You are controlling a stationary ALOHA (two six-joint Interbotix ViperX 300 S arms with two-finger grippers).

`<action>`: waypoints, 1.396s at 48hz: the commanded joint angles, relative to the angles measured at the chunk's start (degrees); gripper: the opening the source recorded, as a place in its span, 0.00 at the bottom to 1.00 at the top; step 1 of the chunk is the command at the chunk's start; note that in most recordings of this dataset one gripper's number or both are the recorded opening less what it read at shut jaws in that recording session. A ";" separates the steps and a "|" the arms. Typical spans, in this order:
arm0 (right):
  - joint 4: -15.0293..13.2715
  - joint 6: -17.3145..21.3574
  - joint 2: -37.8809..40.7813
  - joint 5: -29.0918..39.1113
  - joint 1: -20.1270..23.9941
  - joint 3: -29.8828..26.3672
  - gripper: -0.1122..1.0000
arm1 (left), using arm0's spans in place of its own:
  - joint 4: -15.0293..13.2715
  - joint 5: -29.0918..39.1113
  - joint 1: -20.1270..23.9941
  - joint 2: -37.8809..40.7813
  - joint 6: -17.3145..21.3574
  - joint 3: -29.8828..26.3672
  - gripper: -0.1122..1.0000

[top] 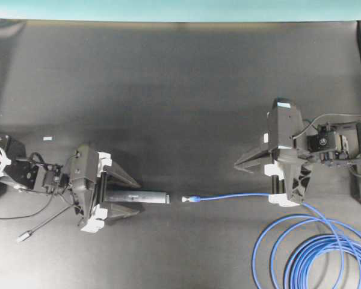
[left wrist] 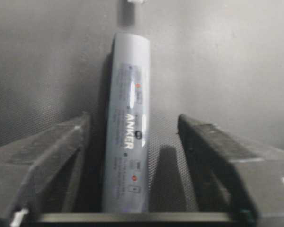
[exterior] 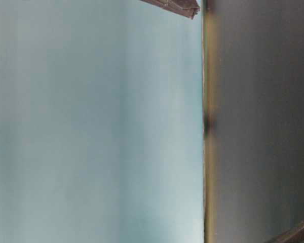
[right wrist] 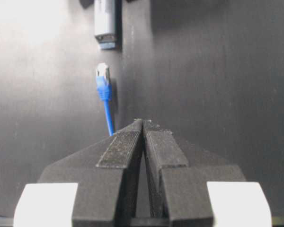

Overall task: Insert the LAN cable into the hub.
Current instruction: 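Close the left gripper around the grey Anker hub body, then close the right gripper on the blue LAN cable behind its plug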

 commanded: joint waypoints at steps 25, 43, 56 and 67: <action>0.09 1.67 2.11 -5.27 1.05 2.11 0.11 | 0.18 24.96 0.44 -16.08 2.29 -6.50 0.36; 0.09 1.58 9.58 -13.71 1.41 1.23 0.32 | 0.18 64.60 0.35 -27.95 2.72 -18.98 0.36; 0.09 1.58 17.58 -18.37 3.16 -1.23 0.60 | 0.18 65.04 0.18 -27.86 2.46 -19.51 0.36; 0.09 1.58 25.05 -21.27 5.54 -3.08 0.65 | 0.18 65.04 0.18 -27.95 2.46 -19.25 0.36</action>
